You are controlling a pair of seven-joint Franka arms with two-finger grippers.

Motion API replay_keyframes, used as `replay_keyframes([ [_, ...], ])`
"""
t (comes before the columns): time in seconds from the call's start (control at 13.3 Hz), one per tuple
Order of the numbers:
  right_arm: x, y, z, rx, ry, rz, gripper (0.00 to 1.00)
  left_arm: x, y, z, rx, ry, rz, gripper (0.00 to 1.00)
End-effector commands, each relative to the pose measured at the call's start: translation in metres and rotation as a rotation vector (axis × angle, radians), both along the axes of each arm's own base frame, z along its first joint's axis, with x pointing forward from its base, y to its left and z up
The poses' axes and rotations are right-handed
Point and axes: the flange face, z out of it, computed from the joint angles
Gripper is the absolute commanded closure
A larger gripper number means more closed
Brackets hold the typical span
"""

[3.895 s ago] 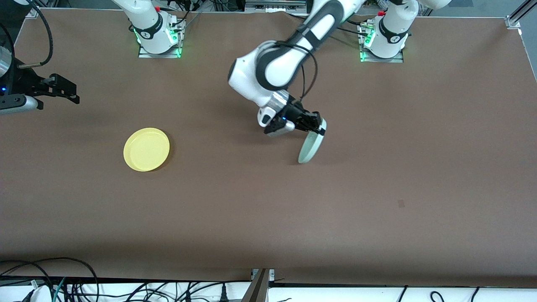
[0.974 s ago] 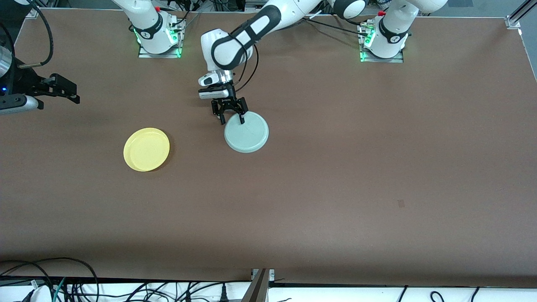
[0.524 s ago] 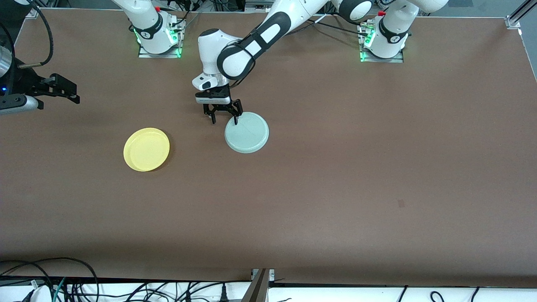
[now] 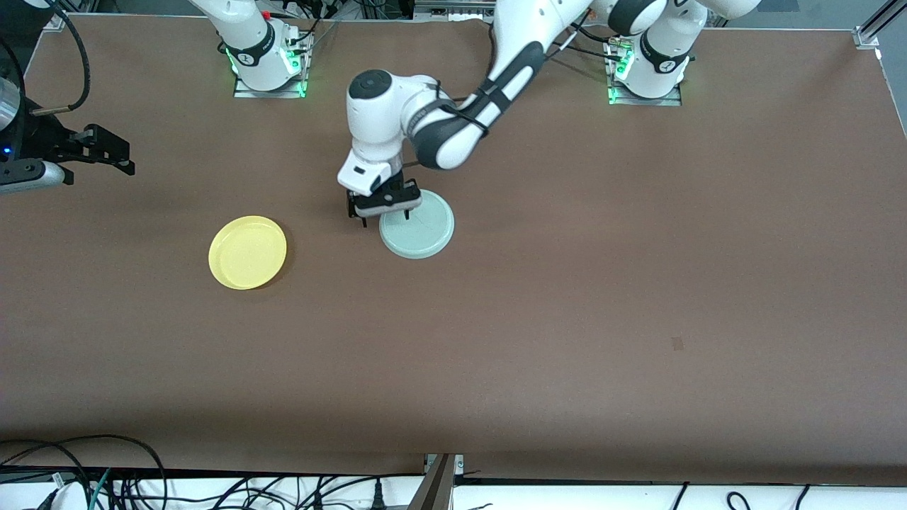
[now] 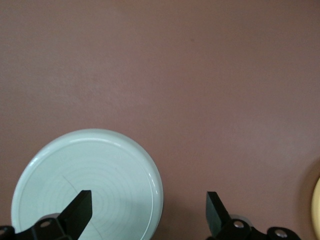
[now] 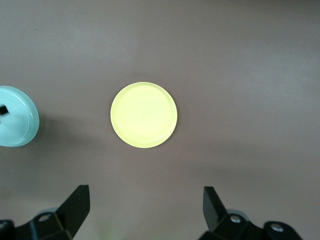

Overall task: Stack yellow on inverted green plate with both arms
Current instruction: 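Lower the green plate upside down onto the table with the left gripper, then open the left gripper and withdraw it to the rest pose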

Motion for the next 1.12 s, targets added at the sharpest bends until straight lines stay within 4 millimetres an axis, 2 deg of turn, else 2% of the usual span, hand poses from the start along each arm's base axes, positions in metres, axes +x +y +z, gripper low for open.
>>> replay_keyframes([
  [0.0, -0.002, 0.002, 0.006, 0.005, -0.001, -0.007, 0.0, 0.035, 0.032, 0.045, -0.077, 0.054, 0.067, 0.0],
  [0.15, -0.002, 0.002, 0.006, 0.005, -0.001, -0.007, 0.0, 0.051, 0.058, 0.064, -0.037, 0.111, 0.114, 0.0],
  [0.22, -0.002, 0.002, 0.006, 0.005, -0.001, -0.007, 0.0, 0.058, 0.072, 0.081, -0.025, 0.127, 0.135, 0.0],
  [0.45, -0.002, 0.002, 0.006, 0.005, -0.001, -0.007, 0.0, 0.082, 0.119, 0.144, -0.031, 0.145, 0.202, 0.0],
  [0.75, -0.002, 0.002, 0.006, 0.005, -0.001, -0.007, 0.0, 0.086, 0.177, 0.212, 0.053, 0.185, 0.087, 0.0],
  [0.9, -0.002, 0.002, 0.005, 0.001, 0.001, 0.0, 0.0, 0.102, 0.228, 0.257, 0.05, 0.165, 0.067, 0.0],
  [1.05, -0.002, 0.009, 0.006, -0.002, -0.001, 0.025, 0.0, 0.109, 0.274, 0.287, 0.086, 0.168, -0.068, 0.0],
])
